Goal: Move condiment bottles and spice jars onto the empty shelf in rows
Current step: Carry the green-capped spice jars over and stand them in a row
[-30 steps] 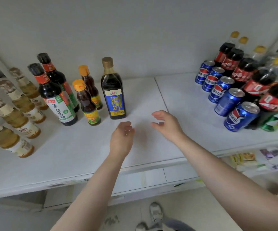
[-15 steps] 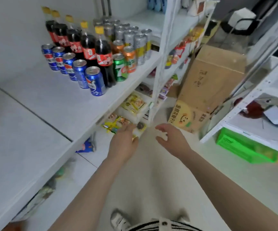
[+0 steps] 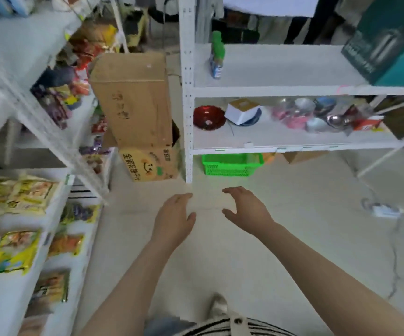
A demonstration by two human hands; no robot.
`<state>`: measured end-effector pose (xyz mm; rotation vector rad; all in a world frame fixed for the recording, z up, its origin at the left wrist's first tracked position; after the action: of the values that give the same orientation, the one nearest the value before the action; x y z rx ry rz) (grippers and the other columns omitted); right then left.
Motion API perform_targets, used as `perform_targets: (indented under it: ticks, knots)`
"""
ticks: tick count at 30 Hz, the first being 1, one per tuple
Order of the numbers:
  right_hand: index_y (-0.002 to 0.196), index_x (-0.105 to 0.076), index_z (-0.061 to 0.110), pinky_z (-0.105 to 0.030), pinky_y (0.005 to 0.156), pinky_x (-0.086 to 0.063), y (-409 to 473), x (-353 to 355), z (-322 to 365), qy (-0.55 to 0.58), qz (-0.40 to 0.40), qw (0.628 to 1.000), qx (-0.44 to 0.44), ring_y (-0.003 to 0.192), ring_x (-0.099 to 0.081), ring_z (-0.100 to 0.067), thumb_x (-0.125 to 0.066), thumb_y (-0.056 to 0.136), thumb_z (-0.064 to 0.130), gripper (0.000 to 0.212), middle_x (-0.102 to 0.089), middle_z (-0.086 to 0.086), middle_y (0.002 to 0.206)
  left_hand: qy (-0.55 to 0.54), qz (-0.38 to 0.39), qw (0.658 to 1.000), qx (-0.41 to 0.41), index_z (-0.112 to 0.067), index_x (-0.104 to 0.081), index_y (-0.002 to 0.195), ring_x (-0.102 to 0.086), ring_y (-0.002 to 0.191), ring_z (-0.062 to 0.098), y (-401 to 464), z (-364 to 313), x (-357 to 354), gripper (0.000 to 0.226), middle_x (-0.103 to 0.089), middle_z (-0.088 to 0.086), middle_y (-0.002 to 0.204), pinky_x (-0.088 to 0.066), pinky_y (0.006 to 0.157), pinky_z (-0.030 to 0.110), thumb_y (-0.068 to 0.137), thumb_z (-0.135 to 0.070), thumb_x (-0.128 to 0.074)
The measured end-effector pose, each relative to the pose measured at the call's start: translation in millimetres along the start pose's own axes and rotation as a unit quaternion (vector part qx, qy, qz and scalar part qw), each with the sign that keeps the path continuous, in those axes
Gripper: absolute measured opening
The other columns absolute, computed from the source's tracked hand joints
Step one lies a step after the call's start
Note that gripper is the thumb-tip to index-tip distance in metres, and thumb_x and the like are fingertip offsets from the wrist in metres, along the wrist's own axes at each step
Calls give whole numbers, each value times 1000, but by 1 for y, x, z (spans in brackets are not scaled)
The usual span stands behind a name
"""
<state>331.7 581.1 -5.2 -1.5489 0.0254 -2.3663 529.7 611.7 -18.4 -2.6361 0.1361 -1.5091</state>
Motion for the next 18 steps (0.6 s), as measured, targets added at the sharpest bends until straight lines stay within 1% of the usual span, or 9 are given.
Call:
perform_targets:
  ticks: [3,7,10,12,18]
  knots:
    - [139,-41,23,-33,96,-45,5,27,-53,5,-26,999,-41,127,-45,-19,-60,87,33,57,-46,0,141,11,24,999,-45,-20,-41,141,-39,132,22,39,-50,-17,52,-46,4,143,-32,107,31,92,-26,-53]
    - [139,-41,23,-32,95,-45,21,48,-106,26,-40,995,-86,127,-45,-19,-60,87,34,57,-46,1,141,30,51,995,-80,-21,-41,141,-42,129,22,90,-94,-34,51,-47,3,141,-36,105,32,92,-27,-53]
    - [138,-42,23,-31,94,-44,40,59,-137,48,-49,991,-113,127,-45,-19,-61,86,33,57,-48,1,139,36,71,993,-89,-21,-42,140,-44,128,21,133,-117,-46,51,-48,3,140,-38,105,33,91,-27,-54]
    - [138,-42,23,-31,94,-44,59,68,-156,60,-55,989,-124,126,-46,-19,-61,86,33,57,-48,1,138,33,71,993,-89,-21,-43,140,-44,128,22,165,-128,-53,50,-49,3,138,-39,103,34,91,-27,-54]
    - [139,-41,23,-33,95,-46,134,110,-197,44,-52,989,-128,125,-47,-19,-60,86,34,58,-48,1,138,-5,73,994,-80,-21,-44,139,-45,127,22,262,-159,-62,50,-51,3,136,-40,104,37,90,-27,-56]
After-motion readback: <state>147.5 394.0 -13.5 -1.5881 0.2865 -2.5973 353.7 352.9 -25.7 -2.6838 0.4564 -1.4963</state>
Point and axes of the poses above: each hand's wrist, its own y-axis towards the middle knuckle, its own x-axis out of the back of the hand, z = x × y, the point moved 1 cm from there along y, towards the middle knuckle
